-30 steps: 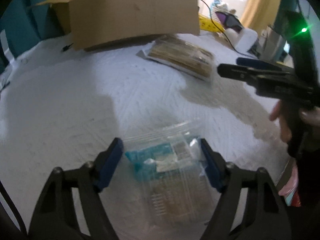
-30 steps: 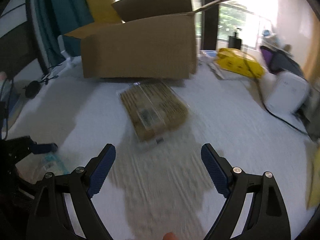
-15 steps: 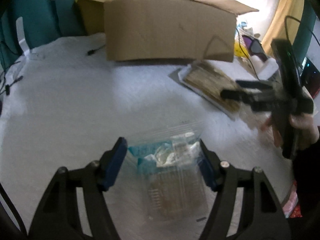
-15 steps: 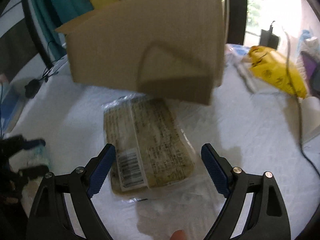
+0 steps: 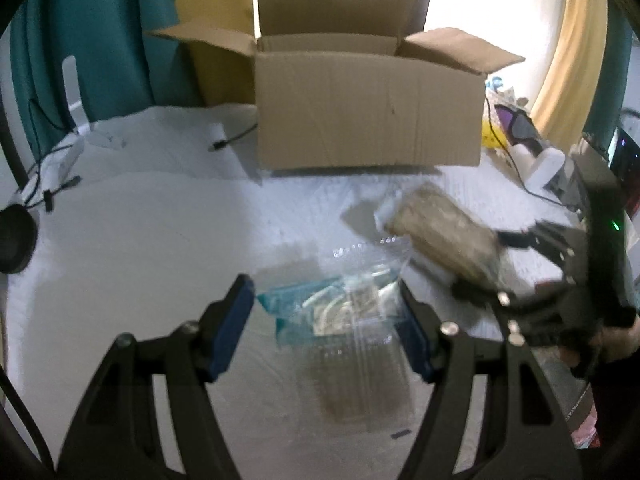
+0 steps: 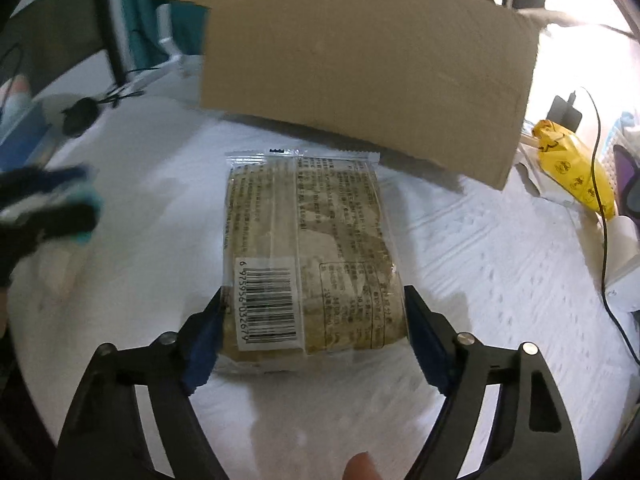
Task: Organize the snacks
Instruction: 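Lift both bags into the cardboard box and open both tools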
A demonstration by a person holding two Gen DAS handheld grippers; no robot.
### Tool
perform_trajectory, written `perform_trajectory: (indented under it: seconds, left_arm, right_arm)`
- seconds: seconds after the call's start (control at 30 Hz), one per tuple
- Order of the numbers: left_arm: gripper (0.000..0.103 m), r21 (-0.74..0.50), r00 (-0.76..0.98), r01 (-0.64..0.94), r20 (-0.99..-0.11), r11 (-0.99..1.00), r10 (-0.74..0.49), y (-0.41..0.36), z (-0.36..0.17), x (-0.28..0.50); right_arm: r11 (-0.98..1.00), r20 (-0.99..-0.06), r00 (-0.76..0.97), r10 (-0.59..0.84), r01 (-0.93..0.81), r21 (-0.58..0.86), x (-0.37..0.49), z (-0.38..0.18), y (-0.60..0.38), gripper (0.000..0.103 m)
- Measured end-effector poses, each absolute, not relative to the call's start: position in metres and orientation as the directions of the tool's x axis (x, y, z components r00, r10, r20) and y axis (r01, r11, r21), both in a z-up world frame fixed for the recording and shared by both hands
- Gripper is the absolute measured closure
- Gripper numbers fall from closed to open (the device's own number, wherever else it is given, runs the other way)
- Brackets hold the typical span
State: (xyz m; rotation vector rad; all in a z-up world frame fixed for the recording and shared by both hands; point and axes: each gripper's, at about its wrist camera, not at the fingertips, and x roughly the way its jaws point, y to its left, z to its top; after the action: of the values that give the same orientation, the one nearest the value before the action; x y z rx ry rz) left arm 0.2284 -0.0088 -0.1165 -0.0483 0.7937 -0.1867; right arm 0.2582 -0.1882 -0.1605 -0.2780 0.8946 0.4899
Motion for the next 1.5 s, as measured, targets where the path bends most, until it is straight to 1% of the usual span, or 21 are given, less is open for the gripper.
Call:
perform_trajectory:
  seconds: [0.13,0.33,0.57,0.87,1.17,1.5]
  left_arm:
    - [0.034,-0.103,0.711,0.147,-0.681,0.984,-0.178,-0.006,-0.104,0.229]
    - [0.034,-0.084,0.757,0.159,-0.629,0.984,-0.176,-0.007,-0.08,0.239]
    - [0.034,-0.065,0.8,0.165,-0.575,0.984,-0.173,-0.009,-0.053,0.256]
    - [0.034,-0.05,0.837,0.178,-0.517,0.983,-0.178,-0.016,-0.029,0.283]
    - [0.034,-0.045,0.866,0.178,-0.467,0.983,-0.178,-0.021,-0.004,0.324]
    - [0.034,-0.043,0.877,0.184,-0.444,0.982,-0.184,-0.03,0.008,0.376]
  right_arm:
    - [0.831,-0.779,0.532,0.333,-0.555,-0.024,0.232,-0.147,-0.181,0.02]
    - [0.843,-0.716,0.598,0.36,-0.537,-0.025,0.218,-0.11,-0.183,0.02]
    - [0.859,-0.639,0.678,0.365,-0.509,-0.05,0.232,-0.068,-0.189,0.02]
    - [0.887,-0.576,0.747,0.333,-0.455,-0.076,0.261,-0.031,-0.199,0.02]
    - [0.916,-0.548,0.785,0.289,-0.394,-0.081,0.304,-0.012,-0.209,0.02]
    - [0.938,-0.535,0.806,0.252,-0.34,-0.07,0.35,-0.003,-0.209,0.02]
